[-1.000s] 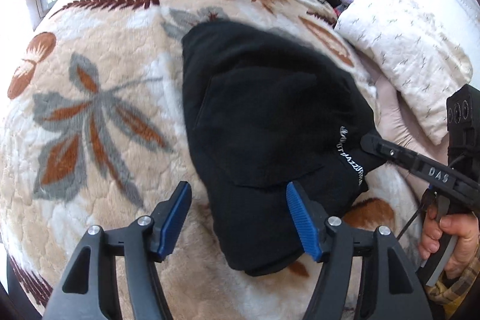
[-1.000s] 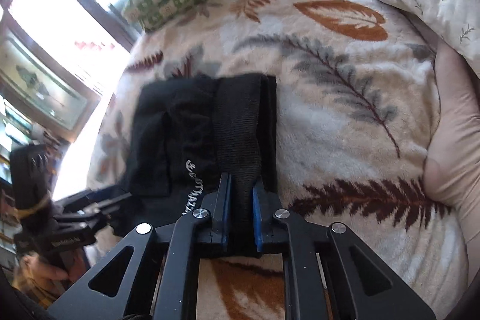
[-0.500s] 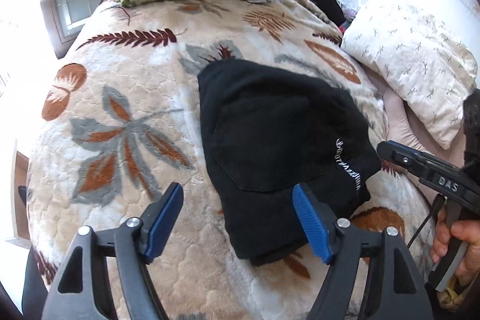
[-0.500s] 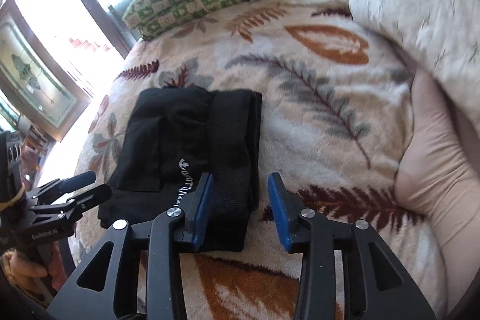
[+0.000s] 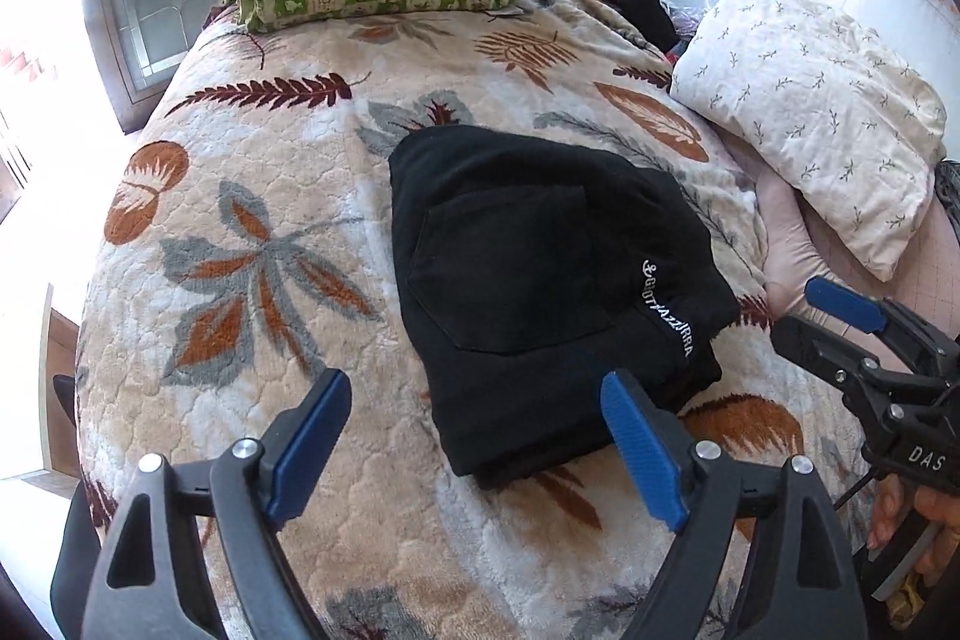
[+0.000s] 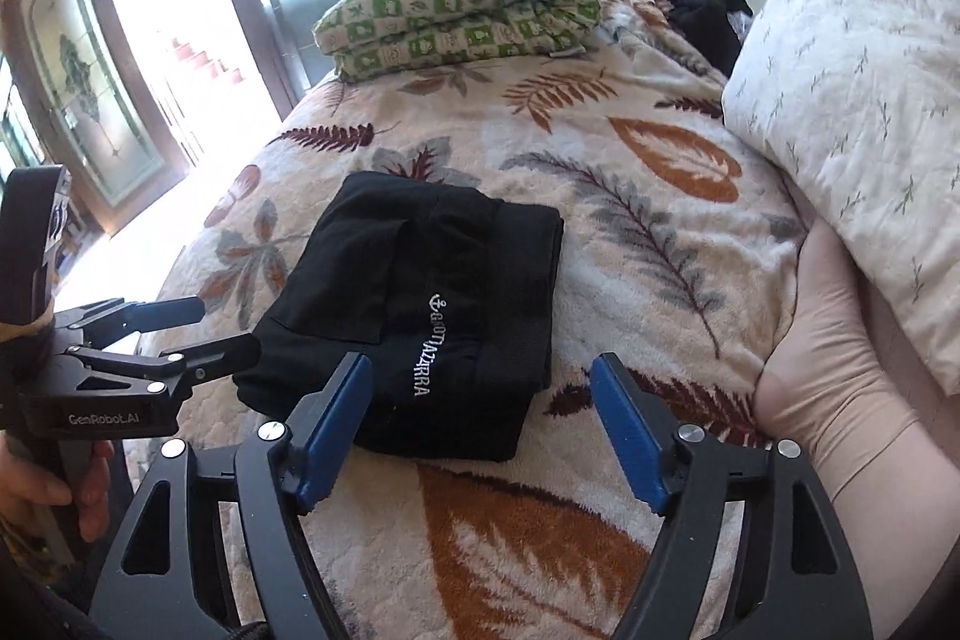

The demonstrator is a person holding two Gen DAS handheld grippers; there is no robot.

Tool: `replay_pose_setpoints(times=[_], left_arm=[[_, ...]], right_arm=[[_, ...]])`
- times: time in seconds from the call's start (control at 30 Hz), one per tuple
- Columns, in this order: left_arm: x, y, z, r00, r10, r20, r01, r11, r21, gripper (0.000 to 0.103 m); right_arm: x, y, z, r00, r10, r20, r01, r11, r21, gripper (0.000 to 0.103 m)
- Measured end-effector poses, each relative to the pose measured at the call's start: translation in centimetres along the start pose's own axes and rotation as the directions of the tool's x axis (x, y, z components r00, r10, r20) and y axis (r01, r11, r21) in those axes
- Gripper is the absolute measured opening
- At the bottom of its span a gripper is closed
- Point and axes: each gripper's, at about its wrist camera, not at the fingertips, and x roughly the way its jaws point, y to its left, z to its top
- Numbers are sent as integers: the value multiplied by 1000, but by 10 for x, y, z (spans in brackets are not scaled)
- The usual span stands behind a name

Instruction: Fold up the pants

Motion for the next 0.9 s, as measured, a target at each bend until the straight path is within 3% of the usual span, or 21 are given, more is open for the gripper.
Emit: replay_pose_setpoints(times=[0.2, 0.33, 0.47, 0.57, 0.8, 0.9], left_arm=[[16, 8, 5, 1000, -11, -24, 10, 1000, -25, 88], [29, 23, 16, 999, -29, -30, 27, 996, -80, 94], [41, 38, 26, 998, -58, -34, 53, 989, -137, 94], [50, 47, 31, 996, -89, -31, 82, 981, -177, 94], [62, 50, 36, 990, -139, -38, 128, 969, -213, 94], [66, 49, 36, 985, -168, -44, 155, 963, -223, 94]], right_arm=[[26, -31, 4, 994, 96, -51, -86, 980, 177, 83], [54, -57, 0, 986, 153, -63, -128, 945, 300, 83], [73, -71, -9, 971, 233, -45, -198, 900, 389, 83], [78, -76, -11, 959, 283, 1, -258, 874, 411, 84], [76, -78, -9, 953, 301, 21, -281, 860, 425, 84], [77, -76, -10, 943, 333, 17, -307, 848, 431, 79]])
